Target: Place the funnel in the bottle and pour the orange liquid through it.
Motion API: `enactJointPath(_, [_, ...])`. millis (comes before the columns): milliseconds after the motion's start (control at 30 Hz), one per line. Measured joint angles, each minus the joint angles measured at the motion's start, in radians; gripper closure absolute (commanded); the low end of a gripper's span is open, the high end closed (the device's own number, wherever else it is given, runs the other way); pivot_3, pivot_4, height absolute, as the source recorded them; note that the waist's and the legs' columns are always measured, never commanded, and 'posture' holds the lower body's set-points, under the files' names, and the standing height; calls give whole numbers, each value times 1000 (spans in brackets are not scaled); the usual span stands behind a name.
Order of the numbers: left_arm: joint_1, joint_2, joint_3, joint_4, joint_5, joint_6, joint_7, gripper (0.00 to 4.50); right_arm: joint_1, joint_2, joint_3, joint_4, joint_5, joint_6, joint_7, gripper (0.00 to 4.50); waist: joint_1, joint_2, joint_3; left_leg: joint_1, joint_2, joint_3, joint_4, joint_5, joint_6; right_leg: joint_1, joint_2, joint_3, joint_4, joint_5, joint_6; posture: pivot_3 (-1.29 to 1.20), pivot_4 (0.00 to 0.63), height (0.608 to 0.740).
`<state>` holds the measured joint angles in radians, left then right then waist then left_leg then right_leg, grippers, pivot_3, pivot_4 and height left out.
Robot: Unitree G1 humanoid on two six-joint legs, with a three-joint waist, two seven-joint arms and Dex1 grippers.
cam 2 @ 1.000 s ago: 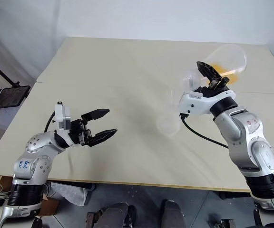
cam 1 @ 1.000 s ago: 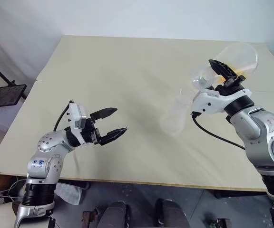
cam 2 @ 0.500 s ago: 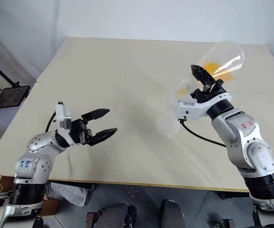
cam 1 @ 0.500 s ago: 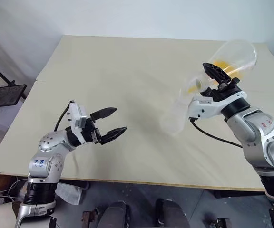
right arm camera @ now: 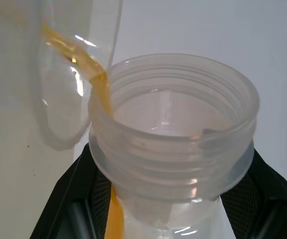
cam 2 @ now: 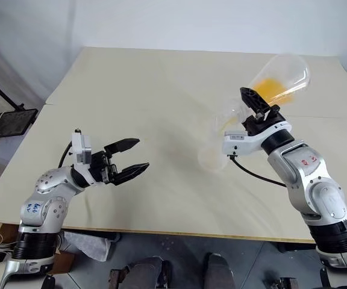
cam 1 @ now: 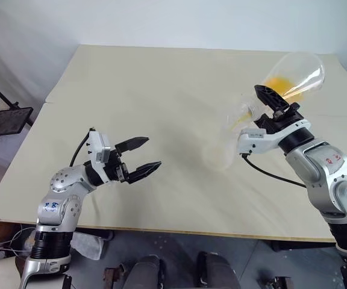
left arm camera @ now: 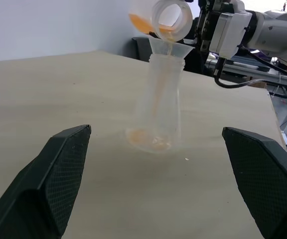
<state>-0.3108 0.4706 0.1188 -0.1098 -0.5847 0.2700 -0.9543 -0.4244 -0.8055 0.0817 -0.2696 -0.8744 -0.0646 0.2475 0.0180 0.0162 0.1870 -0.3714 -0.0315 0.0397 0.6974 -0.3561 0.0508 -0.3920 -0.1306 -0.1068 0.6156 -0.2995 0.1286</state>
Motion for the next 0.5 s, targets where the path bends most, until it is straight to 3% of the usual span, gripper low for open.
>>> enactJointPath(500, [-13,1,-1,0,0,0,-5,0,0,0,0,5,-72,-45,-44,1991,-1,0,0,0,0,0,0,0,0,0,0,0,0,0,0,0,150,740])
